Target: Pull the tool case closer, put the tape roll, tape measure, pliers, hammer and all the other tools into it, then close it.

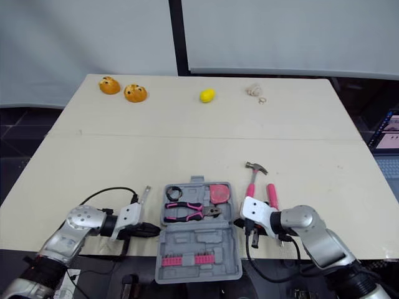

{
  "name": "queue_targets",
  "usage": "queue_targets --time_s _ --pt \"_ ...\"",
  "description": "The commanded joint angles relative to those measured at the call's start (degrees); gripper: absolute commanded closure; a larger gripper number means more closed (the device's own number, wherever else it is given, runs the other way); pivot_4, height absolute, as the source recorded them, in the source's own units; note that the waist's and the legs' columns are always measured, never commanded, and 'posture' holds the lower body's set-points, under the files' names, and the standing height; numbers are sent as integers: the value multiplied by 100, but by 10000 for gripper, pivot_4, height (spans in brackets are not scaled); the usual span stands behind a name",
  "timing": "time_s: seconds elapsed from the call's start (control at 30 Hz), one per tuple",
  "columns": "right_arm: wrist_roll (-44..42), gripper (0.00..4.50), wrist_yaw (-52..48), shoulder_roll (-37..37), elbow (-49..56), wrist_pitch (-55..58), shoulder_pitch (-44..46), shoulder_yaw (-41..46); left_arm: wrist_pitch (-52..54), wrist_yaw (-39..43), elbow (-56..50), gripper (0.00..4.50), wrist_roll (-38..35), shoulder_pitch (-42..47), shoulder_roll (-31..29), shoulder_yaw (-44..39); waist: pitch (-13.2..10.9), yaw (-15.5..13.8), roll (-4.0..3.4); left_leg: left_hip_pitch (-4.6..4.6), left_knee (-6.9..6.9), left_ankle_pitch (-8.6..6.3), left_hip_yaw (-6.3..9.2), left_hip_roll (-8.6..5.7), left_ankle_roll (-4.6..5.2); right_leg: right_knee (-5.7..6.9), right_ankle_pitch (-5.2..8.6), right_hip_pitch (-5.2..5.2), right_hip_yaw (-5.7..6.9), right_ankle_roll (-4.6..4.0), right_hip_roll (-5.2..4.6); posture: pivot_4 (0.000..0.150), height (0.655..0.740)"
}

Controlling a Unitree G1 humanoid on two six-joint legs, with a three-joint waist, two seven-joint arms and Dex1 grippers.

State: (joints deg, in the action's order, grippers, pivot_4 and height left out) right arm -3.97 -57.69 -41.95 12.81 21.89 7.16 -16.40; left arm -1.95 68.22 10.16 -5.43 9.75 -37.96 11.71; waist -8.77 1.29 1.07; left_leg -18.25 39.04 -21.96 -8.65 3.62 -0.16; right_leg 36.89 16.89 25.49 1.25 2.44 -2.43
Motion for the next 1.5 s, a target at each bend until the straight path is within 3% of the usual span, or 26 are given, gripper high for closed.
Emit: queue_targets --time_s 0.03,0.43,1.0,1.5 --pt "6 45000 84 87 116 32 49 -21 82 -100 -49 44651 63 198 152 126 0 6 0 -1 1 0 0 0 0 -1 0 0 0 1 0 1500 7370" --pt "35 45000 405 587 -253 308 528 107 116 -350 796 44651 417 1072 562 145 1 20 1 2 7 3 1 -2 0 6 -6 -4 -2 9 2 1500 7370" --pt "163 45000 533 1038 -932 394 1102 95 -736 -609 2739 44651 995 2283 963 240 6 21 -4 3 9 8 -1 -2 -3 11 -7 -4 1 11 2 1500 7370" --pt "259 45000 598 1057 -1166 279 1211 111 -901 -558 2950 44651 1102 2364 1030 209 7 20 -5 3 9 8 -2 -2 -4 12 -7 -4 0 12 0 1500 7370"
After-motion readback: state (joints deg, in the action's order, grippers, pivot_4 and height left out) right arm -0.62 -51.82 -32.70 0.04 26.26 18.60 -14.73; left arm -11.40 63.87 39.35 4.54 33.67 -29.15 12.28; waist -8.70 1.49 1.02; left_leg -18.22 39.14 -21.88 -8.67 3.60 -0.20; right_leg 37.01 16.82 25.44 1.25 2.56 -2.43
